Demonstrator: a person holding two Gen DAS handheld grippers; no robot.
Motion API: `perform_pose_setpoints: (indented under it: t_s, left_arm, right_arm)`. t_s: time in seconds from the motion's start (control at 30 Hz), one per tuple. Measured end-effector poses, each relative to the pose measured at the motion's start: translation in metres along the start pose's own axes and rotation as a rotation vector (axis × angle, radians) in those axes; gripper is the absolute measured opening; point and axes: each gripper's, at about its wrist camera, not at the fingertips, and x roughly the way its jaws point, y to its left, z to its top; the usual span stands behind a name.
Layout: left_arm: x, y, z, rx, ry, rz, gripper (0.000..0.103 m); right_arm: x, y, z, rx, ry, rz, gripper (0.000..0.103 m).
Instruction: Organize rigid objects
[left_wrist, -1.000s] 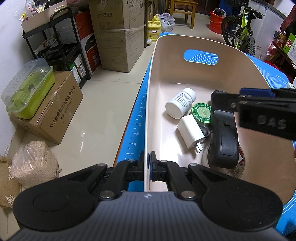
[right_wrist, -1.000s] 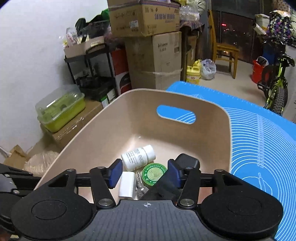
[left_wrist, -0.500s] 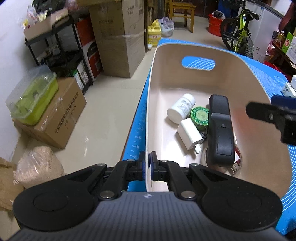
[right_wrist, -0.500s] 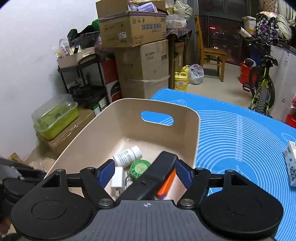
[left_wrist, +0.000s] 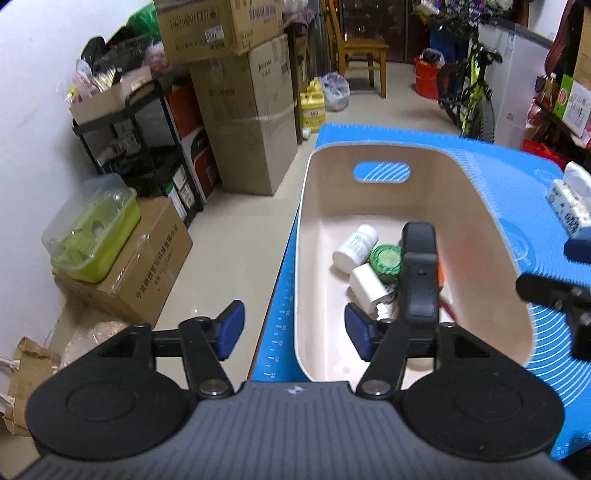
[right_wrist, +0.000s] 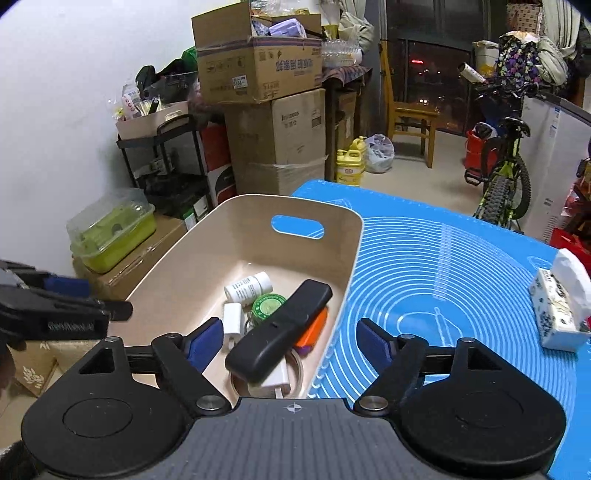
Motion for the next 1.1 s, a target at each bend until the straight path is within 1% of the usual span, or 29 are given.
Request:
perform_pose_setpoints:
  t_s: [0.07,0.1,0.17,0.27,0.4,0.53,0.73,0.87,1.1]
  left_arm:
    - [-0.012,-0.002,0.0,-0.004,-0.019,-0.01,0.07]
    - [-0.017,-0.004,-0.001,-0.004,-0.025,-0.013,0.071]
    - [-0.026,-0.008,-0.003,0.004,-0.03,-0.015,0.071]
    - [-0.04,-0.015,-0.011,0.003,-0.044,0.003,0.072]
    - [-0.058,-0.025,-0.026,0.006,-0.052,-0.015,0.072]
    - [-0.073,-0.033,-0.04,0.018,-0.067,-0.004,0.072]
    - [-0.09,-0.044,-0.06,-0.002,-0.074,-0.04,0.072]
    - [-0.1,-0.055,-0.072,0.009,-0.078,-0.051,0.072]
    - [-0.118,-0.074,-0.092,0.024,-0.106,-0.064,0.072]
  right_arm:
    - [-0.011,-0.002,-0.003,0.005,-0.006,-0.006,0.083]
    - [-0.016,-0.002,-0.003,0.01,-0.011,-0.008,0.083]
    - [-0.028,-0.003,-0.006,0.019,-0.023,-0.012,0.085]
    - [-0.046,-0.005,-0.01,0.028,-0.04,-0.021,0.089]
    - [-0.07,-0.005,-0.022,0.035,-0.064,-0.039,0.094]
    - [-0.088,-0.011,-0.038,0.053,-0.067,-0.052,0.095]
    - [-0.121,-0.022,-0.069,0.074,-0.085,-0.079,0.095]
    - [-0.138,-0.029,-0.087,0.079,-0.094,-0.093,0.096]
    - [-0.159,-0.034,-0.113,0.073,-0.112,-0.112,0.096]
